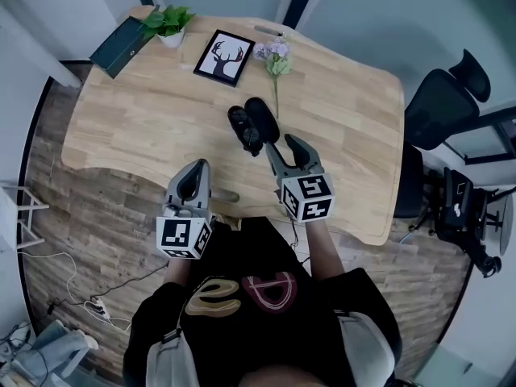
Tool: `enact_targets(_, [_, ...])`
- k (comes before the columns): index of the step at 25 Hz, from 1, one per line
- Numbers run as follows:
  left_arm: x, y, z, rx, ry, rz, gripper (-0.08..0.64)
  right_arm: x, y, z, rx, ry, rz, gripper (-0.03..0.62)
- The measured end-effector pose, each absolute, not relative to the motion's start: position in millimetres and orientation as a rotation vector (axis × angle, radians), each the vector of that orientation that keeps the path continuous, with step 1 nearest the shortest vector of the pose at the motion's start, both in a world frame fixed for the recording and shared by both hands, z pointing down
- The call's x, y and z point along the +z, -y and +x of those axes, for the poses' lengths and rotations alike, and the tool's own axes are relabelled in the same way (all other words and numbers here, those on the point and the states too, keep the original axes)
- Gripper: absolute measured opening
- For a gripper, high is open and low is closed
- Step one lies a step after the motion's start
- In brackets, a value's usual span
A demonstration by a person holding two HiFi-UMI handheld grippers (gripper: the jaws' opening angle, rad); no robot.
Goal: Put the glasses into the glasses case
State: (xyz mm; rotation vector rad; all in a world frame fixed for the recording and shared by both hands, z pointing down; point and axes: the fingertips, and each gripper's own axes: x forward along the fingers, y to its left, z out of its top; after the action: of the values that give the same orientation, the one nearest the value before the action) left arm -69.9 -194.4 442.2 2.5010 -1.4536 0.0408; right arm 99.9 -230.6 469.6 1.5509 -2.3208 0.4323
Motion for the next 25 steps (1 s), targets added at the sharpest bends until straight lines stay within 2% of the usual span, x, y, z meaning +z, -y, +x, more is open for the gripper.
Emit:
enact_targets(12, [433.7,193.7,-63.3,0.027,1.369,2.549,0.018,461.7,201.2,95.9,0.439,2.337,1.589,0.179])
enact_targets(21, [429.9,198.3,-63.6,0.009,1.371,2.561,0.018,458.0,190.8,93.3,0.415,2.331,1.656,0.056])
enact_targets(25, [429.8,199.4,-62.2,0.006,1.36,2.566,0.018,453.6,189.3,95.0,0.384,2.326,1.713,0.028])
